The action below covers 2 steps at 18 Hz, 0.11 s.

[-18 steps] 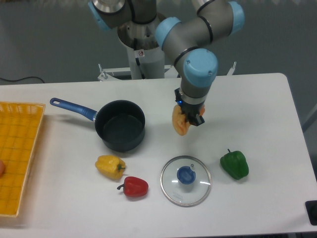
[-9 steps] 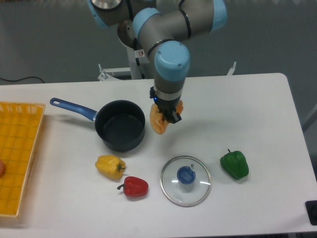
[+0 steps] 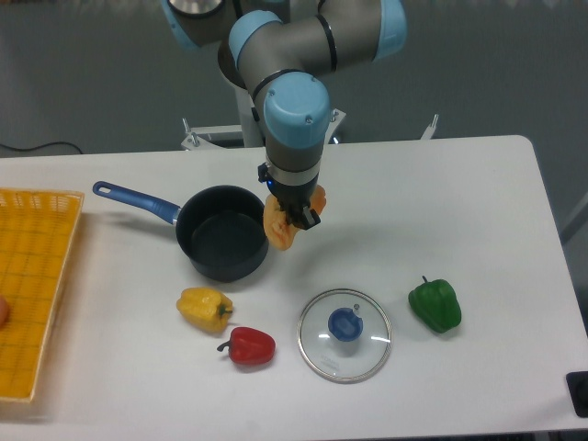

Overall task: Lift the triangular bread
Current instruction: 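Lift the bread and carry it toward the blue saucepan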

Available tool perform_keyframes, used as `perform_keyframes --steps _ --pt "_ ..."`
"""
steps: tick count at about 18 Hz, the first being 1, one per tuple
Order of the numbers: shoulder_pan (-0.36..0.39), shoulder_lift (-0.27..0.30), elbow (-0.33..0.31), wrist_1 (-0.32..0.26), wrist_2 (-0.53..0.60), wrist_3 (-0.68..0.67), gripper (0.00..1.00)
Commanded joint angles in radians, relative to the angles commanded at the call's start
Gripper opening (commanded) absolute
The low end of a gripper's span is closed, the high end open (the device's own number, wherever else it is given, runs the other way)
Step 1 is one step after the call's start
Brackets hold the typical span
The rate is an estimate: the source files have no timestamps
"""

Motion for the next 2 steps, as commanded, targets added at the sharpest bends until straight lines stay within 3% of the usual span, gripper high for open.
perform_keyframes --steps 2 --pt "0.0 0.002 -0.006 0.002 0.0 0.0 0.04"
